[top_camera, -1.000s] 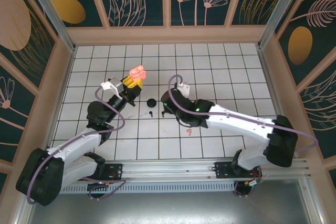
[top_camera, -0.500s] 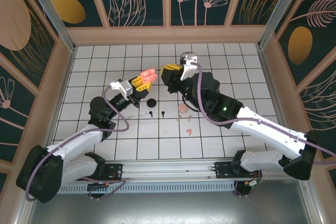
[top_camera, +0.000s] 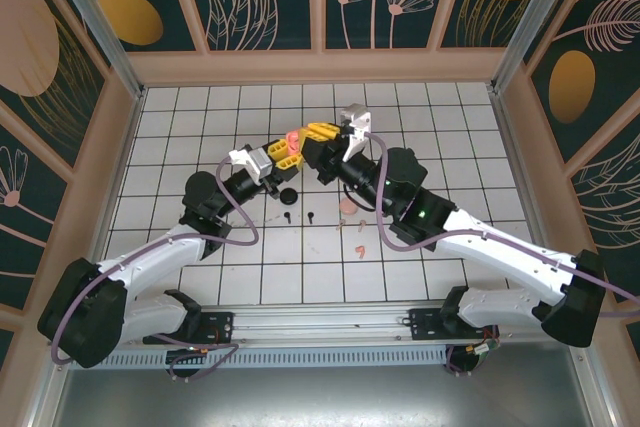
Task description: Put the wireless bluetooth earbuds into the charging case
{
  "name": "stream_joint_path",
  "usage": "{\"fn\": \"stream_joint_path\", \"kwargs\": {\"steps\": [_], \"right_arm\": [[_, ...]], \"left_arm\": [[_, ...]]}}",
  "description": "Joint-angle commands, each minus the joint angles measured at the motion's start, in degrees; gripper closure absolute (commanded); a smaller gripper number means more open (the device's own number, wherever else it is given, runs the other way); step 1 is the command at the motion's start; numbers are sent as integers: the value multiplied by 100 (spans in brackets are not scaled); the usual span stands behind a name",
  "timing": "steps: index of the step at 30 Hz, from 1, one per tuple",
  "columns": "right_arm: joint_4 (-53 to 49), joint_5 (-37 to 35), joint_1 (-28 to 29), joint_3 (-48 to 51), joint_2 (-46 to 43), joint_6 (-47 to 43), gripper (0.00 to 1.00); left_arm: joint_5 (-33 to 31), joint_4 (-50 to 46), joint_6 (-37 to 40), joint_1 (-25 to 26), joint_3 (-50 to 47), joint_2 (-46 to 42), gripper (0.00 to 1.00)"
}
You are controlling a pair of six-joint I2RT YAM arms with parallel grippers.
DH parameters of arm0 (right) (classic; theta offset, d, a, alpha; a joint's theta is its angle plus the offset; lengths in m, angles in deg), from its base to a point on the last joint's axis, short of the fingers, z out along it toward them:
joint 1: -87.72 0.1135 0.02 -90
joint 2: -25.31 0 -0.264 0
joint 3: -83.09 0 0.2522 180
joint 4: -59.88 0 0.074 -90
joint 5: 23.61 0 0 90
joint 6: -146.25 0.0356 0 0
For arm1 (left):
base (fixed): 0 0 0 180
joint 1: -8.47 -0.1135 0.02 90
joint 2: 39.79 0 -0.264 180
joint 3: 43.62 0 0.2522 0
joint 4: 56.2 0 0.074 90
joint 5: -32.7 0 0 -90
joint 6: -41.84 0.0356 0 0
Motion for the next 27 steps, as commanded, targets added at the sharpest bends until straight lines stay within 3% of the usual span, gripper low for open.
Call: {"fn": "stream_joint_path", "kwargs": {"steps": [1, 27], "right_arm": [[679, 157, -62, 117, 12, 167, 77], [1111, 613, -300, 421, 412, 864, 79]], "left_arm": [[15, 403, -45, 47, 182, 28, 100], [-2, 357, -167, 124, 269, -35, 100]]}}
